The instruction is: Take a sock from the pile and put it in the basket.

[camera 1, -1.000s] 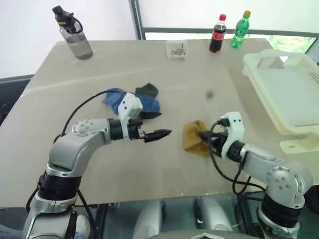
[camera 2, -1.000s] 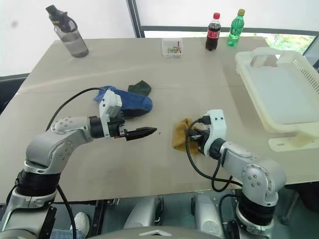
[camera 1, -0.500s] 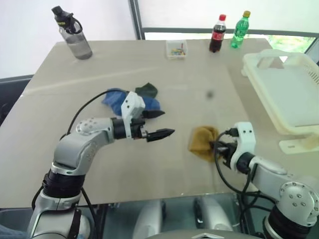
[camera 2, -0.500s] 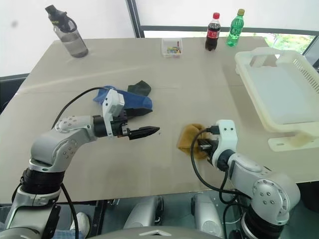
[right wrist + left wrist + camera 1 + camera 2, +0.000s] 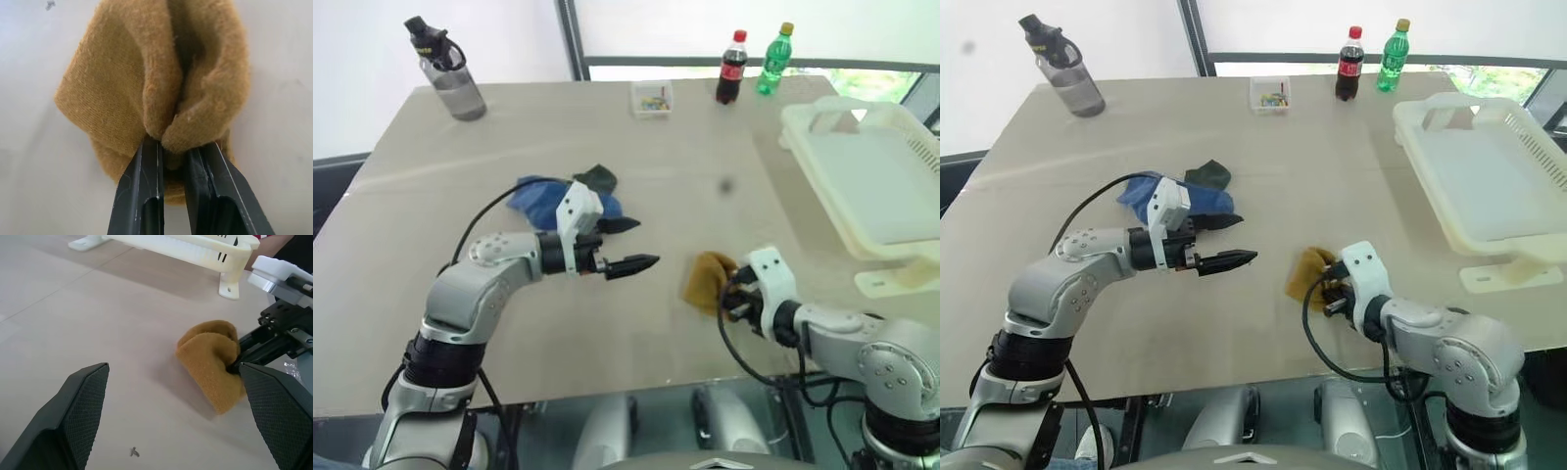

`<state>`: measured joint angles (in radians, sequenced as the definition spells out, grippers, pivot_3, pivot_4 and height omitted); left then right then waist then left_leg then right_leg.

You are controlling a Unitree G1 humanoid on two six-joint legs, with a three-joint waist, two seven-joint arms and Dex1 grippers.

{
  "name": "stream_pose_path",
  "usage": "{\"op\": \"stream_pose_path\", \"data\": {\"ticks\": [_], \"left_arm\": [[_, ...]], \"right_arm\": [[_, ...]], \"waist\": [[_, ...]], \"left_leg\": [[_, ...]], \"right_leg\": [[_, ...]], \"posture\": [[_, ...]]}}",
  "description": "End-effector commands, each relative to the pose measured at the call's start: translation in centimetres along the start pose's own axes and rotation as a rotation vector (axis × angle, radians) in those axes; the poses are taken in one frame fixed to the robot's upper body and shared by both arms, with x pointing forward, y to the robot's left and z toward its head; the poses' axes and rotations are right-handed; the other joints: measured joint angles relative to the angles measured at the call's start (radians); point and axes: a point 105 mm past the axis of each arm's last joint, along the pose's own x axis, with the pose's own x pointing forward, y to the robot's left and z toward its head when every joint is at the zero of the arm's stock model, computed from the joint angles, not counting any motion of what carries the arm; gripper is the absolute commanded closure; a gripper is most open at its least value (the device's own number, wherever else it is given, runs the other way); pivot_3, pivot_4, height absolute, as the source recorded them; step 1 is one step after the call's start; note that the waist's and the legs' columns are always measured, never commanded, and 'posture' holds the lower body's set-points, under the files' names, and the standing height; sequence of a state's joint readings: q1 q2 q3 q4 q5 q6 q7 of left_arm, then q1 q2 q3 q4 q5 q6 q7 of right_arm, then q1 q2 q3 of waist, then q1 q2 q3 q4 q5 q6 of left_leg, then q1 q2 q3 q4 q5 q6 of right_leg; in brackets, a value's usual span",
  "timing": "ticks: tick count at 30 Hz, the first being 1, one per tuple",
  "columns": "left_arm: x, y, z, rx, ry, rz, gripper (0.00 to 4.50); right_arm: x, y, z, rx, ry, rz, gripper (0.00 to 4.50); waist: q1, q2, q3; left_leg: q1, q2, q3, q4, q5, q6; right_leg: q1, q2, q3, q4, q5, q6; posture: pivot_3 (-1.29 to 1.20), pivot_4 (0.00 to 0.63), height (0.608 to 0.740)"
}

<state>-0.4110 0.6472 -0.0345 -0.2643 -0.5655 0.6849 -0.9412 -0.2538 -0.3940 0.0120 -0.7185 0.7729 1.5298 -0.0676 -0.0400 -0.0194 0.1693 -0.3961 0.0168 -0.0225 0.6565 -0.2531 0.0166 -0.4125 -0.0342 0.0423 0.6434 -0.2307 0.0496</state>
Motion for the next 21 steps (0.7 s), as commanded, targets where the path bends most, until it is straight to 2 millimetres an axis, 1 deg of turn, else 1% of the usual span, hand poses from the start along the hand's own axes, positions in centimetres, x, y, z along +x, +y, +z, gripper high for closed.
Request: {"op": "stream_pose_path", "data": {"ticks": [1,5,8,14,16,20,21], "left_arm": [[-0.3,0.1,0.3,0.030,-0.009,0.009,0.00],[-0.3,-0.2,0.1,0.025,-0.011,0.008,0.00],[-0.2,-0.3,0.1,0.021,-0.014,0.009,0.00],[-0.2,-0.2,0.1,0.018,-0.013,0.012,0.00],[-0.2,-0.1,0.2,0.016,-0.016,0.012,0.00],[0.0,-0.2,0.2,0.012,-0.019,0.010,0.00],[0.0,-0.2,0.1,0.011,-0.019,0.009,0.00]], "right_arm": [[1.3,-1.1,-0.1,-0.107,0.024,-0.033,3.81],[2.1,0.3,1.8,-0.366,-0.100,0.073,3.81],[2.8,0.7,2.9,-0.544,-0.169,0.132,3.81],[3.6,1.1,4.3,-0.812,-0.268,0.218,3.81],[3.7,1.2,4.4,-0.851,-0.284,0.237,3.81],[3.5,1.3,4.6,-0.782,-0.320,0.252,3.81],[3.4,1.2,4.6,-0.762,-0.317,0.250,3.31]], "waist": [[0.000,0.000,0.000],[-0.002,0.000,0.000],[-0.002,-0.001,0.000],[0.000,-0.001,0.000],[0.001,-0.001,0.001],[0.005,-0.002,0.002],[0.006,-0.002,0.002]], "left_leg": [[0.000,0.000,0.000,0.001,0.000,0.000],[0.000,0.001,0.000,0.003,0.000,0.000],[-0.001,0.001,0.000,0.003,0.000,0.000],[-0.002,0.001,0.000,0.003,0.000,0.000],[-0.003,0.001,0.000,0.003,0.000,0.000],[-0.003,0.001,-0.001,0.003,0.000,0.000],[-0.003,0.001,-0.001,0.003,0.000,0.000]], "right_leg": [[0.000,0.000,0.000,0.000,-0.001,0.001],[0.001,0.000,0.000,0.000,-0.002,0.003],[0.001,0.001,-0.001,0.000,-0.001,0.003],[0.000,0.001,-0.001,0.001,0.000,0.000],[0.000,0.001,-0.001,0.000,0.001,0.000],[-0.001,0.001,-0.001,0.000,0.001,-0.001],[0.000,0.001,-0.001,0.000,0.001,-0.001]], "posture": [[0.00,0.150,0.740],[0.00,0.150,0.740],[0.00,0.150,0.740],[0.00,0.150,0.740],[0.00,0.150,0.740],[0.00,0.150,0.740],[0.00,0.150,0.740]]}}
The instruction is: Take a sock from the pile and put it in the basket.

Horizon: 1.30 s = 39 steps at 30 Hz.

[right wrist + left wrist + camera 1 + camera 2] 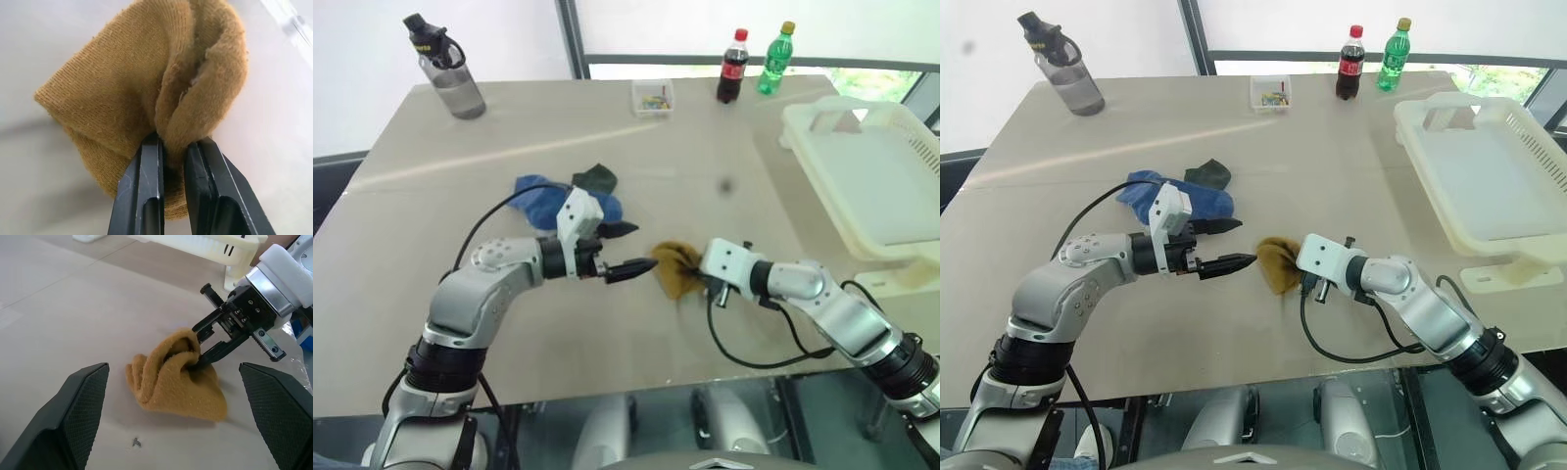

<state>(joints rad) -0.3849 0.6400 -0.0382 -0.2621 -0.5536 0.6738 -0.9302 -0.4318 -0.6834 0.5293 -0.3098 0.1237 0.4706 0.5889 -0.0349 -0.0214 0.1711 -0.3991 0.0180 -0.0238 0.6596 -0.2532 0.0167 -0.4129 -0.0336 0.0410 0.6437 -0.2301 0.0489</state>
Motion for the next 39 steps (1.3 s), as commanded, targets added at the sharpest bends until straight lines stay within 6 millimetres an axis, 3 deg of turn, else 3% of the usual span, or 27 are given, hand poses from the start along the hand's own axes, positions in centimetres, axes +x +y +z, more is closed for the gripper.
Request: {"op": "stream_pose_path", "data": {"ticks": [1,7,12,21,24,27,31,39], "left_arm": [[0.0,-0.3,0.9,0.026,-0.027,-0.007,0.00],[0.2,-0.3,0.8,0.026,-0.022,-0.012,0.00],[0.3,-0.1,0.7,0.028,-0.021,-0.015,0.00],[0.3,0.2,0.7,0.037,-0.016,-0.008,0.00],[0.2,0.2,0.7,0.040,-0.016,-0.004,0.00],[0.1,0.1,0.6,0.040,-0.015,0.000,0.00],[0.0,0.1,0.5,0.038,-0.013,0.004,0.00],[0.0,0.2,0.5,0.037,-0.014,0.011,0.00]], "right_arm": [[-0.6,-0.4,0.7,0.031,-0.034,-0.026,3.08],[-1.3,-1.4,-0.4,0.187,0.028,-0.148,0.41],[-1.0,0.0,-0.3,0.443,0.045,-0.119,0.41],[0.0,1.9,-1.0,0.581,0.118,-0.034,0.41],[0.3,2.8,-1.3,0.612,0.138,0.008,1.18],[0.4,3.2,-1.7,0.627,0.158,0.023,2.79],[0.4,3.1,-2.1,0.616,0.174,0.016,4.48],[0.4,2.1,-1.4,0.665,0.117,-0.017,4.48]], "waist": [[0.001,0.000,0.000],[0.004,0.000,0.000],[0.004,0.000,0.000],[0.000,0.000,0.000],[0.000,0.000,0.000],[-0.001,0.000,0.000],[-0.001,0.000,0.000],[-0.002,0.000,-0.001]], "left_leg": [[0.000,0.000,0.000,0.000,0.000,0.000],[0.000,0.000,0.000,0.000,0.000,0.000],[0.000,0.000,0.000,0.000,0.000,0.000],[0.001,0.000,0.000,0.001,0.000,0.000],[0.001,0.000,0.000,0.001,0.000,0.000],[0.001,0.000,0.000,0.001,0.000,0.000],[0.002,0.000,0.000,0.002,0.000,0.000],[0.002,0.000,0.000,0.005,0.000,0.000]], "right_leg": [[0.000,0.000,0.000,0.000,0.000,0.000],[0.000,-0.001,0.000,0.001,0.000,0.000],[0.000,0.000,0.000,0.002,0.000,0.000],[0.000,0.000,0.000,0.002,0.000,0.000],[0.000,0.000,0.000,0.002,0.000,0.000],[0.000,0.000,0.000,0.002,0.000,0.000],[0.001,0.000,0.000,0.003,0.000,0.000],[0.001,0.000,0.000,0.007,0.000,0.000]], "posture": [[0.00,0.150,0.740],[0.00,0.150,0.740],[0.00,0.150,0.740],[0.00,0.150,0.740],[0.00,0.150,0.740],[0.00,0.150,0.740],[0.00,0.150,0.740],[0.00,0.150,0.740]]}}
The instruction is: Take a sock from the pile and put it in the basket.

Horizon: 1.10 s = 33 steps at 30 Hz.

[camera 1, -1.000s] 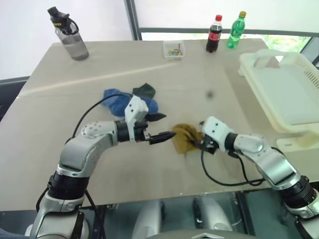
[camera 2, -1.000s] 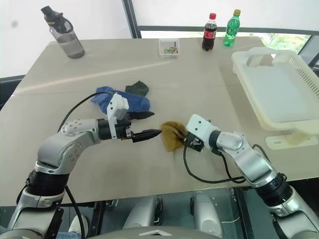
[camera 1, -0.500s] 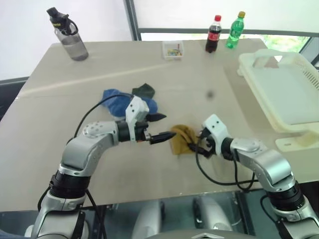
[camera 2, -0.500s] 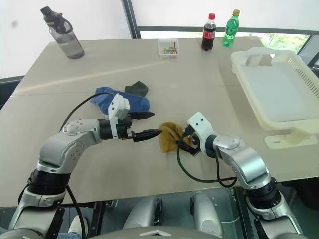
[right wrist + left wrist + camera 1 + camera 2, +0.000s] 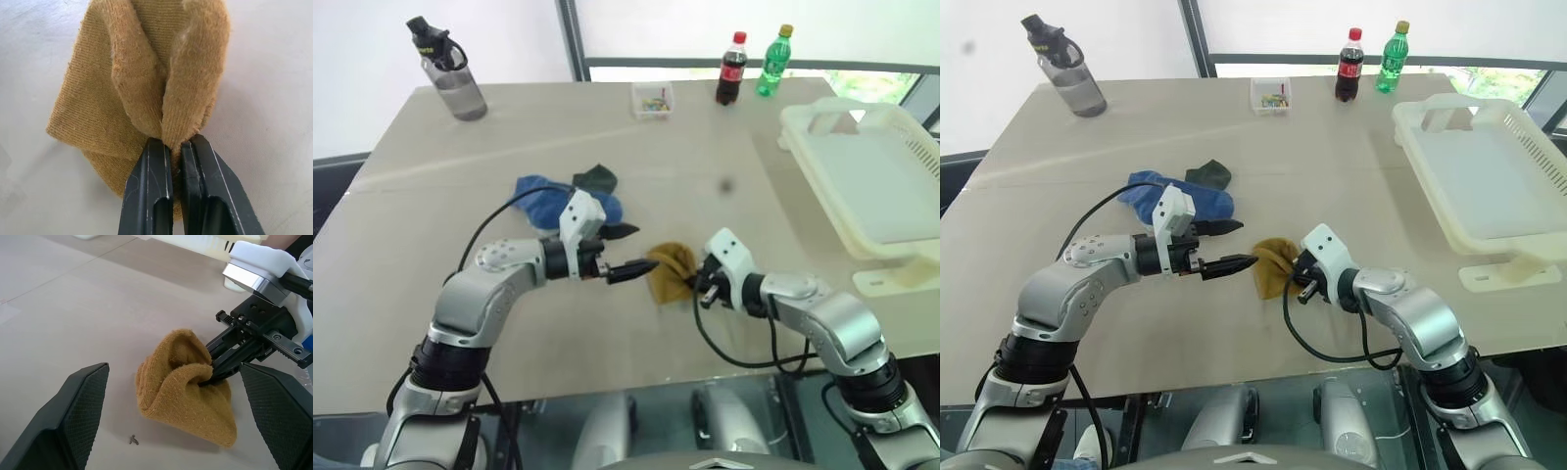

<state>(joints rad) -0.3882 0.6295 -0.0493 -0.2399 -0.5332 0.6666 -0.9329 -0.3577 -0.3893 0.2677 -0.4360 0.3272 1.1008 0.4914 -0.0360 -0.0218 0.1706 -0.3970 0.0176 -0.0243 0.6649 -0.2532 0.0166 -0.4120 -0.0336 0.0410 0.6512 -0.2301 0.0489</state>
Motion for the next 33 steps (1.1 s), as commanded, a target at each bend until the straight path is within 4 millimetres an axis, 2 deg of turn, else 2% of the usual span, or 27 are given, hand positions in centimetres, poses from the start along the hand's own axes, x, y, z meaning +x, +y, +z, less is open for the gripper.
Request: {"op": "stream_pose_path", "data": {"ticks": [1,9,16,20,26,28,30,33], "left_arm": [[-0.3,0.0,0.9,0.045,-0.025,0.007,0.00],[-0.5,0.4,1.1,0.055,-0.029,0.017,0.00],[-0.6,0.8,1.3,0.069,-0.027,0.030,0.00],[-0.6,1.0,2.1,0.087,-0.045,0.029,0.00],[-0.5,1.5,4.9,0.127,-0.107,0.040,0.00],[-0.5,1.5,5.6,0.140,-0.122,0.038,0.00],[-0.5,1.4,6.4,0.153,-0.136,0.031,0.00],[-0.4,1.3,7.5,0.182,-0.158,0.023,0.00]], "right_arm": [[0.2,-0.3,-1.1,0.071,0.029,-0.007,4.48],[-2.6,-1.2,2.7,0.272,-0.199,0.022,4.48],[-4.9,-2.5,4.2,0.367,-0.316,0.000,4.48],[-7.2,-5.2,5.9,0.414,-0.404,-0.077,4.48],[-11.6,-10.4,8.1,0.467,-0.482,-0.282,4.48],[-13.0,-11.5,8.7,0.485,-0.498,-0.313,4.48],[-14.5,-12.9,9.0,0.507,-0.491,-0.371,4.48],[-16.5,-14.9,8.3,0.550,-0.443,-0.465,4.48]], "waist": [[-0.001,0.000,0.000],[0.000,0.000,0.001],[0.000,0.001,0.002],[0.000,0.001,0.003],[0.000,0.003,0.005],[0.000,0.004,0.006],[0.000,0.004,0.006],[0.000,0.004,0.006]], "left_leg": [[0.000,0.000,0.000,0.001,0.000,0.000],[-0.001,0.000,0.000,0.003,0.000,0.000],[-0.002,0.000,0.000,0.003,0.000,0.000],[-0.002,0.000,0.001,0.003,0.000,0.000],[-0.003,-0.001,0.001,0.003,0.000,0.000],[-0.004,-0.002,0.001,0.003,0.000,0.000],[-0.004,-0.002,0.002,0.002,0.000,0.000],[-0.004,-0.002,0.005,0.001,0.000,0.000]], "right_leg": [[0.000,0.000,0.000,0.001,0.000,0.000],[-0.001,0.000,0.000,0.005,0.000,0.000],[-0.003,0.000,0.001,0.005,0.000,0.000],[-0.003,0.000,0.001,0.005,0.000,0.000],[-0.003,0.000,0.001,0.005,0.000,0.000],[-0.004,-0.001,0.001,0.005,0.000,0.000],[-0.004,-0.001,0.001,0.005,0.000,0.000],[-0.004,-0.001,0.001,0.005,0.000,0.000]], "posture": [[0.00,0.150,0.740],[0.00,0.150,0.740],[0.00,0.150,0.740],[0.00,0.150,0.740],[0.00,0.150,0.740],[0.00,0.150,0.740],[0.00,0.150,0.740],[0.00,0.150,0.740]]}}
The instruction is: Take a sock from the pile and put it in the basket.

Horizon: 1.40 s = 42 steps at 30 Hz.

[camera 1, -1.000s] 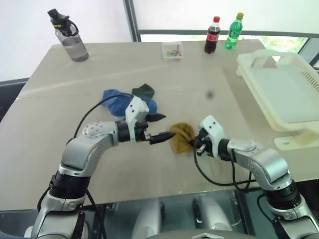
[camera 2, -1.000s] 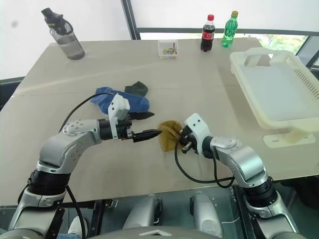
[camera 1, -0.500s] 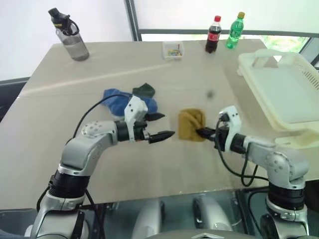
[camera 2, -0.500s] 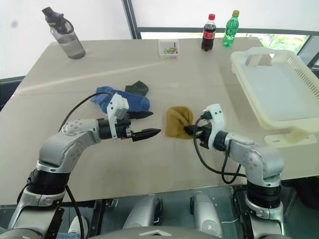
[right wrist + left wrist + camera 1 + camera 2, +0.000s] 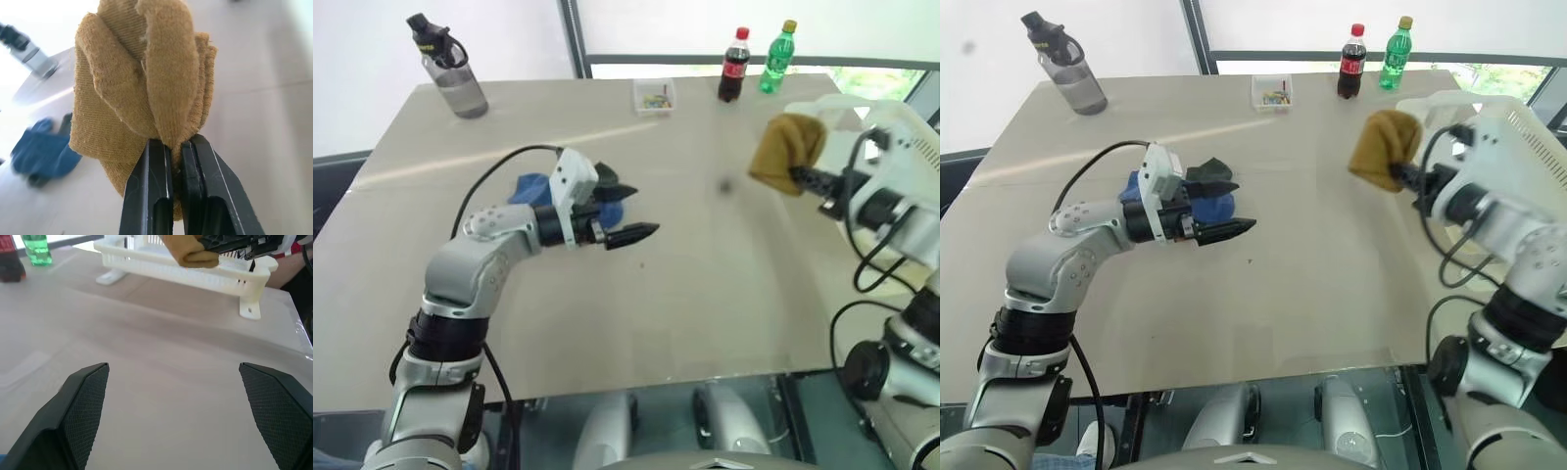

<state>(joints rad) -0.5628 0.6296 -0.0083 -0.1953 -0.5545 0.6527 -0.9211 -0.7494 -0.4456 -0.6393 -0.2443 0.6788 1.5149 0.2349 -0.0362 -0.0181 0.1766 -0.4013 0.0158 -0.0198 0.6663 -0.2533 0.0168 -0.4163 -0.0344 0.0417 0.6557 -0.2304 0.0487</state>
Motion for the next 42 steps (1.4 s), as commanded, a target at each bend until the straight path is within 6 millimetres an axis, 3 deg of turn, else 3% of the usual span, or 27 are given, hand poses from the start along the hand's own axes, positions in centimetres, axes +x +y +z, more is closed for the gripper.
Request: {"op": "stream_pose_path", "data": {"ticks": [1,9,18,21,23,27,32,37,39,42], "left_arm": [[0.0,-0.1,2.4,0.060,-0.058,-0.010,0.00],[0.4,-0.2,4.0,0.105,-0.085,-0.049,0.00],[0.4,-0.6,4.5,0.116,-0.098,-0.067,0.00],[0.2,-0.6,4.5,0.123,-0.097,-0.059,0.00],[0.2,-0.7,4.5,0.126,-0.098,-0.059,0.00],[0.0,-0.9,4.3,0.126,-0.092,-0.055,0.00],[-0.3,-1.1,4.2,0.124,-0.089,-0.048,0.00],[-1.4,-1.4,3.8,0.109,-0.072,-0.030,0.00],[-2.1,-1.4,3.3,0.115,-0.049,-0.010,0.00],[-3.2,-1.5,2.4,0.122,-0.012,0.015,0.00]], "right_arm": [[-1.3,-2.4,1.6,0.019,-0.005,-0.106,4.48],[-3.0,-9.2,2.3,0.130,0.004,-0.360,4.48],[-3.8,-13.9,3.6,0.277,-0.101,-0.474,4.48],[-3.8,-15.3,2.9,0.273,-0.095,-0.522,3.47],[-3.8,-15.8,2.5,0.288,-0.086,-0.535,2.42],[-3.8,-16.1,2.6,0.275,-0.092,-0.550,0.43],[-4.6,-15.8,4.4,0.109,-0.148,-0.544,0.43],[-5.3,-12.2,5.8,-0.146,-0.167,-0.347,0.43],[-5.2,-9.8,5.2,-0.247,-0.163,-0.222,0.43],[-5.2,-6.1,2.1,-0.362,-0.095,-0.021,0.43]], "waist": [[0.000,0.000,0.000],[-0.001,0.000,0.000],[-0.004,-0.001,0.001],[-0.005,-0.001,0.001],[-0.004,-0.001,0.001],[-0.005,-0.001,0.001],[-0.004,-0.001,0.001],[-0.003,0.000,0.001],[-0.003,0.000,0.001],[-0.004,0.000,0.001]], "left_leg": [[0.000,0.000,0.001,0.000,0.000,0.000],[-0.001,0.000,0.006,0.000,0.000,0.000],[0.000,0.001,0.008,-0.001,0.000,0.000],[0.000,0.001,0.009,-0.001,0.000,0.000],[0.000,0.001,0.009,-0.001,0.000,0.000],[0.000,0.001,0.010,-0.002,0.000,0.000],[0.000,0.001,0.010,-0.002,0.000,0.000],[-0.001,0.001,0.010,-0.003,0.000,0.001],[0.000,0.001,0.010,-0.004,0.000,0.001],[0.000,0.003,0.010,-0.007,0.000,0.001]], "right_leg": [[0.000,0.000,0.000,0.000,0.000,0.000],[-0.001,0.000,0.003,-0.001,0.000,0.000],[-0.002,0.000,0.005,-0.002,0.000,0.001],[-0.002,0.000,0.007,-0.003,0.000,0.001],[-0.002,0.000,0.007,-0.003,0.000,0.001],[-0.002,0.000,0.007,-0.004,0.000,0.001],[-0.002,0.001,0.007,-0.005,0.000,0.001],[-0.002,0.001,0.007,-0.007,0.000,0.001],[-0.002,0.001,0.007,-0.008,0.000,0.001],[-0.002,0.001,0.007,-0.009,0.000,0.001]], "posture": [[0.00,0.150,0.740],[0.00,0.150,0.740],[0.00,0.150,0.740],[0.00,0.150,0.740],[0.00,0.150,0.740],[0.00,0.150,0.740],[0.00,0.150,0.740],[0.00,0.150,0.740],[0.00,0.150,0.740],[0.00,0.150,0.740]]}}
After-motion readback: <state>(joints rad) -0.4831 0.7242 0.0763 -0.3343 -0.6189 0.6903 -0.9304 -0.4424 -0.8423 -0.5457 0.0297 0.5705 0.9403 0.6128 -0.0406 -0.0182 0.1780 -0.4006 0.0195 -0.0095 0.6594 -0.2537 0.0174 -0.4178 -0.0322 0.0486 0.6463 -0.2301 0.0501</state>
